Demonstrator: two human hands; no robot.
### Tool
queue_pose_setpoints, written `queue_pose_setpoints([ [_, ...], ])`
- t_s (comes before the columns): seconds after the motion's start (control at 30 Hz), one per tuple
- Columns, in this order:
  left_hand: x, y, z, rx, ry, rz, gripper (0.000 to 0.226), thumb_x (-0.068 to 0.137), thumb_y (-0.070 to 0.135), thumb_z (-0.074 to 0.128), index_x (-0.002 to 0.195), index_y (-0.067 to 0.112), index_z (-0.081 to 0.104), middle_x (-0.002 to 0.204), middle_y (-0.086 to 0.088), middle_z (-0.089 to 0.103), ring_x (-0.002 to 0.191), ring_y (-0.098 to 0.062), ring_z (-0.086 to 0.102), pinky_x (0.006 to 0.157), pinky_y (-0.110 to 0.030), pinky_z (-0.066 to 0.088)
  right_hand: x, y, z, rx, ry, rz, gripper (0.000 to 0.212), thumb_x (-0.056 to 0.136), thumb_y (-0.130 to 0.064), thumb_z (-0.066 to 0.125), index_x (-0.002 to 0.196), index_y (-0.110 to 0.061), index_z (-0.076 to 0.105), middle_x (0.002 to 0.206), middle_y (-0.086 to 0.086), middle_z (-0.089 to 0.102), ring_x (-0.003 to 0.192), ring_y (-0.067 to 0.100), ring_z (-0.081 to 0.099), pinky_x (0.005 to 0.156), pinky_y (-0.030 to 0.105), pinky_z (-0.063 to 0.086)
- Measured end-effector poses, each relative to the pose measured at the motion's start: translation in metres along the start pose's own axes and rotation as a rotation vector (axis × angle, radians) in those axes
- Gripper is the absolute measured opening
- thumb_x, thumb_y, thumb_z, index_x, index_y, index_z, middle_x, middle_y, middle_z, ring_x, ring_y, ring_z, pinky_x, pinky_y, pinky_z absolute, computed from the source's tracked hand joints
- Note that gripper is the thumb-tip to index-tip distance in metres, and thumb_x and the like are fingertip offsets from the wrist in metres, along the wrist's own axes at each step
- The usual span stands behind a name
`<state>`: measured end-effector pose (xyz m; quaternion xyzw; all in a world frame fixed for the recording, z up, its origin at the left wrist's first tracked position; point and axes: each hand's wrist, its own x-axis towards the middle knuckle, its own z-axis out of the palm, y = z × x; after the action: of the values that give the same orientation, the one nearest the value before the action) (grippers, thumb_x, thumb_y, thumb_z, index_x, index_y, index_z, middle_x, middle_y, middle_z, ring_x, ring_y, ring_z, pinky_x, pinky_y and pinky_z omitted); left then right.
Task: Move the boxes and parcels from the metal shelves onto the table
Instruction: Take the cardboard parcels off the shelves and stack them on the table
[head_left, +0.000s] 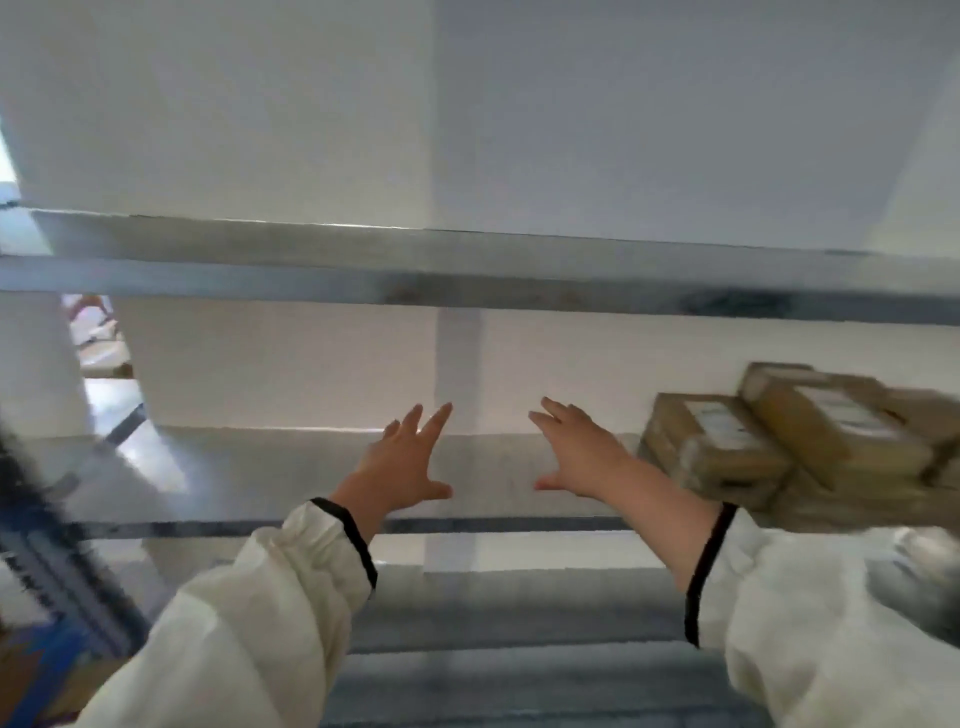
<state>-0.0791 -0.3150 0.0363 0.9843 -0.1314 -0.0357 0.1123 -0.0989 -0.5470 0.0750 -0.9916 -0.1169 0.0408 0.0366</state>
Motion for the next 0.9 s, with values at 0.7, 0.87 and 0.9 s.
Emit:
queue_pose_setpoints([
  [0.7,0.236,0.343,0.140,0.042,-0.226,0.521,0.107,0.076,0.062,0.063,0.151,0.031,-0.006,0.159,-0.014,-0.008,0.141,-0.032,0.027,0.106,-0.043,0.037,-0.012,0.320,0.036,0.150,-0.066,0.517,0.088,0.082,-0.036,0.070,0.149,-0.017,0.016,0.159,0.002,0.003,0.144,0.026,0.011,0.113,0.041,0.028],
  [0.87,0.250,0.350,0.160,0.046,-0.260,0.495,0.098,0.081,0.056,0.061,0.152,0.029,-0.002,0.157,-0.013,-0.019,0.132,-0.035,0.039,0.102,-0.041,0.041,0.006,0.342,0.049,0.144,-0.111,0.477,0.087,0.080,-0.034,0.071,0.147,-0.017,0.018,0.158,0.005,0.007,0.141,0.029,0.018,0.112,0.043,0.031],
  [0.9,0.254,0.346,0.161,0.027,-0.271,0.500,0.098,0.081,0.053,0.063,0.152,0.029,0.000,0.157,-0.012,-0.020,0.131,-0.035,0.040,0.102,-0.040,0.042,0.009,0.346,0.050,0.135,-0.121,0.465,0.087,0.080,-0.034,0.071,0.147,-0.017,0.018,0.158,0.006,0.007,0.141,0.029,0.018,0.111,0.044,0.031],
])
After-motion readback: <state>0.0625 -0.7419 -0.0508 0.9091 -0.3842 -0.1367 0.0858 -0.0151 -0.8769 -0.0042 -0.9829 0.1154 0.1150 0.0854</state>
